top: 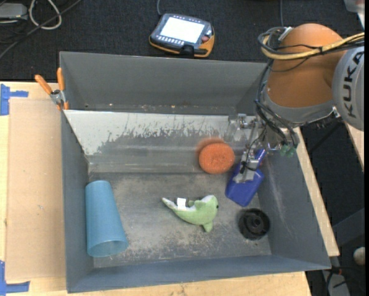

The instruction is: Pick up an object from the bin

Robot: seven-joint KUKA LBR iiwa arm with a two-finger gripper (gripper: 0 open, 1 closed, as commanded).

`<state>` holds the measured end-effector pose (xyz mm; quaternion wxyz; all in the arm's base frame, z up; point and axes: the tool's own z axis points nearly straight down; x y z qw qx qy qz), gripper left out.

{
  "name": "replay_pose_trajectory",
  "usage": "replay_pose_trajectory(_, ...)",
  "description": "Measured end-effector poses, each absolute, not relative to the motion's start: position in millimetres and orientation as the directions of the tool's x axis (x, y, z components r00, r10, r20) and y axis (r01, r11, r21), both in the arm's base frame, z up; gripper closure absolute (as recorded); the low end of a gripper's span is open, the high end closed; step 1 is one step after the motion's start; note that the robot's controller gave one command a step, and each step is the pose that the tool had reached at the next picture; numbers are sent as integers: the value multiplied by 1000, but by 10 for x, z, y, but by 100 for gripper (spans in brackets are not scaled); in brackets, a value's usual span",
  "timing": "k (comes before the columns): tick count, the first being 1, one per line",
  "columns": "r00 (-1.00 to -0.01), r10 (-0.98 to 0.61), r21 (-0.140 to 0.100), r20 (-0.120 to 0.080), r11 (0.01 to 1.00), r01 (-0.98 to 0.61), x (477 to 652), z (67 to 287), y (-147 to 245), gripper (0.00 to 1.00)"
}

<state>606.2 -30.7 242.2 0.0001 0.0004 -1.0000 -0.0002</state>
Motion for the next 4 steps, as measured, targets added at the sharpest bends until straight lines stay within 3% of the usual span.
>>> replay_pose_trajectory(1,-1000,-1,0,0,1000,-1,6059,2420,-307,0)
replay_pose_trajectory(2,-996,91,1,13,996,91,5148,1811,-52,0)
replay_pose_trajectory(3,-1000,11,0,-11,1000,11,5505,1669,-124,0)
replay_pose_trajectory(4,-999,35,-1,-21,999,35,5434,1516,-57,0)
